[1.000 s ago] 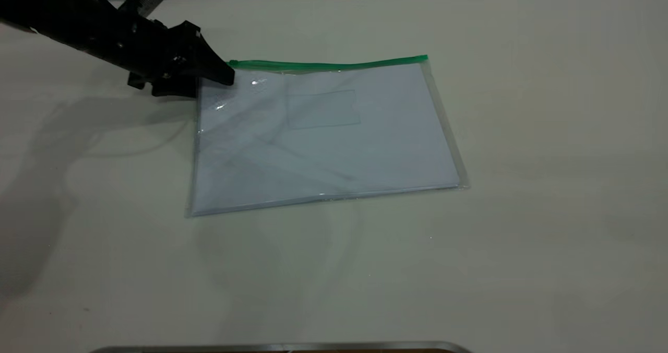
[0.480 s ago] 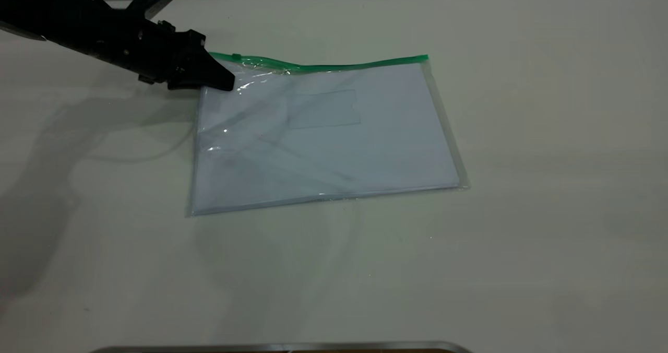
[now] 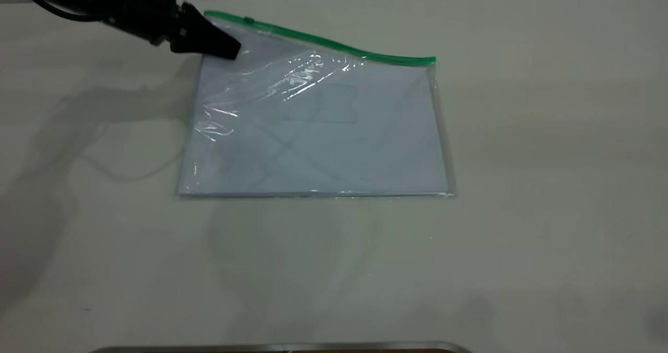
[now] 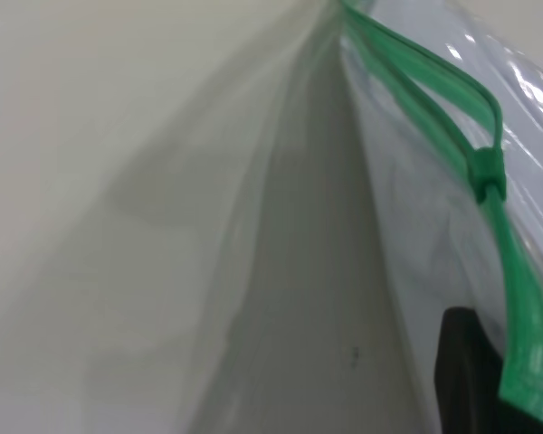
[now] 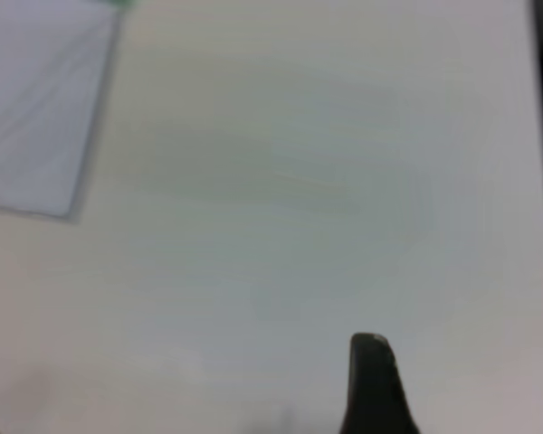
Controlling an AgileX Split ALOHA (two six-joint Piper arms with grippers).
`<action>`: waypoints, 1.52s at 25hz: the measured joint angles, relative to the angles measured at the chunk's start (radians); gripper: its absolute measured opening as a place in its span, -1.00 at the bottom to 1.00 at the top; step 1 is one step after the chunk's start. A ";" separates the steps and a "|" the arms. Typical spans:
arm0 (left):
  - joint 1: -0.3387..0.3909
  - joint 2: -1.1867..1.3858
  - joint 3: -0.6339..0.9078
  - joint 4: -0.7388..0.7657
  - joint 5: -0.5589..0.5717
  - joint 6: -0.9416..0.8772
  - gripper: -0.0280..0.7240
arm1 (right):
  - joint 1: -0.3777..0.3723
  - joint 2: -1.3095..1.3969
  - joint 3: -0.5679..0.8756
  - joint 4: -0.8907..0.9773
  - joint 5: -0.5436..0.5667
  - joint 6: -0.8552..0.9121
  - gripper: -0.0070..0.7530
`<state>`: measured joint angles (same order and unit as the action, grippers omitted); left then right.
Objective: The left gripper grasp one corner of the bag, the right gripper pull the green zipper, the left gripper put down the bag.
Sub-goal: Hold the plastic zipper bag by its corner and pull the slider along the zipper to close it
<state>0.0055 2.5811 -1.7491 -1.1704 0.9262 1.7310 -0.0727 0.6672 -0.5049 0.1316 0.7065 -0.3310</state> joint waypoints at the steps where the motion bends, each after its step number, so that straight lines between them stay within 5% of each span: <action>1: -0.004 -0.003 -0.013 0.027 0.021 0.009 -0.78 | 0.000 0.057 -0.007 0.039 -0.019 -0.039 0.41; 11: -0.126 -0.006 -0.097 0.253 0.125 0.164 -0.78 | 0.000 0.519 -0.168 0.455 -0.154 -0.556 0.41; 19: -0.252 -0.006 -0.152 0.271 0.059 0.237 -0.78 | 0.009 0.821 -0.276 0.885 -0.195 -1.028 0.41; 28: -0.320 -0.006 -0.152 0.270 0.010 0.301 -0.78 | 0.191 1.105 -0.369 1.270 -0.225 -1.486 0.41; 38: -0.324 -0.006 -0.152 0.211 0.034 0.306 -0.78 | 0.293 1.361 -0.479 1.461 -0.181 -1.682 0.41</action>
<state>-0.3182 2.5752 -1.9011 -0.9594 0.9600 2.0371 0.2201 2.0285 -0.9836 1.5930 0.5257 -2.0128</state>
